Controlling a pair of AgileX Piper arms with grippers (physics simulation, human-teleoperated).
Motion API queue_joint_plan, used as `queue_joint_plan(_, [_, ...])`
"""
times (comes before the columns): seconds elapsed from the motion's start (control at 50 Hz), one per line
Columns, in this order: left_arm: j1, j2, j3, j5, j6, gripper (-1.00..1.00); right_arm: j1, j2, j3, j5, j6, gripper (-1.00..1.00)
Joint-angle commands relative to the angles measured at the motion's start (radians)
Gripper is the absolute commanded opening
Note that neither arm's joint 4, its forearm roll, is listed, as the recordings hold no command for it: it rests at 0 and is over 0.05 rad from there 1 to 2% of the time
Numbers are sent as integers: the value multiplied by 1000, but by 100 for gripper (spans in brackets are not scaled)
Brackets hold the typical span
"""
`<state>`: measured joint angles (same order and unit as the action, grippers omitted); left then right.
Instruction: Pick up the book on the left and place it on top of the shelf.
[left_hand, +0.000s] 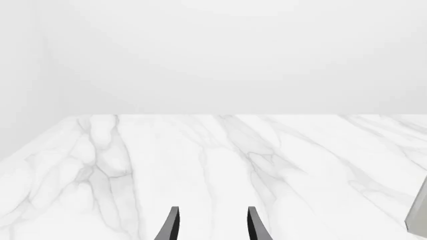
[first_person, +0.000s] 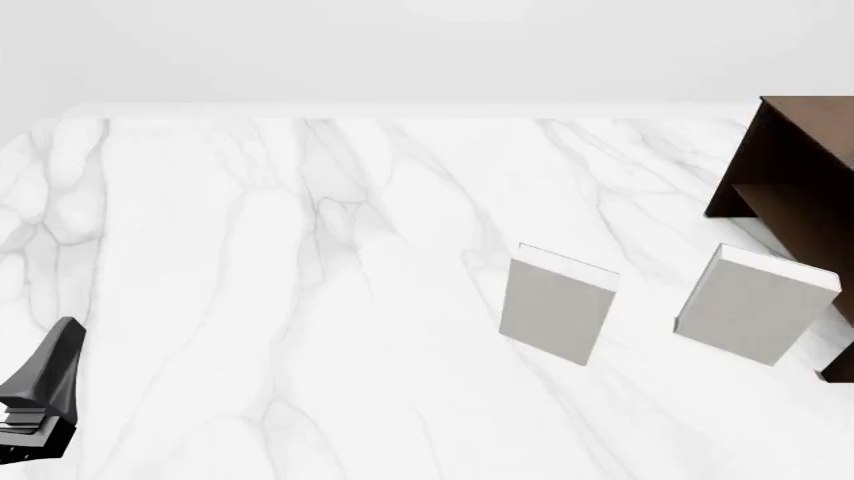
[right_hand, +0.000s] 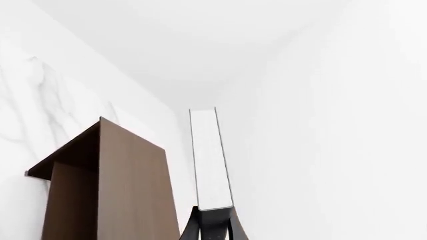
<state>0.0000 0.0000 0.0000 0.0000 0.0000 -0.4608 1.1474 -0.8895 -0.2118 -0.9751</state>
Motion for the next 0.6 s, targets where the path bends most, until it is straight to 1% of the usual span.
queue_joint_plan(0.02, [0,0,0,0,0,100,-2,55,-55,-22,-7,-100])
queue_joint_plan(0.34, [0,0,0,0,0,100,-3,126,-87,-43,-19,-100])
queue_joint_plan(0.6, [0,0,0,0,0,100,-15,161,-90,-59,-28,-100])
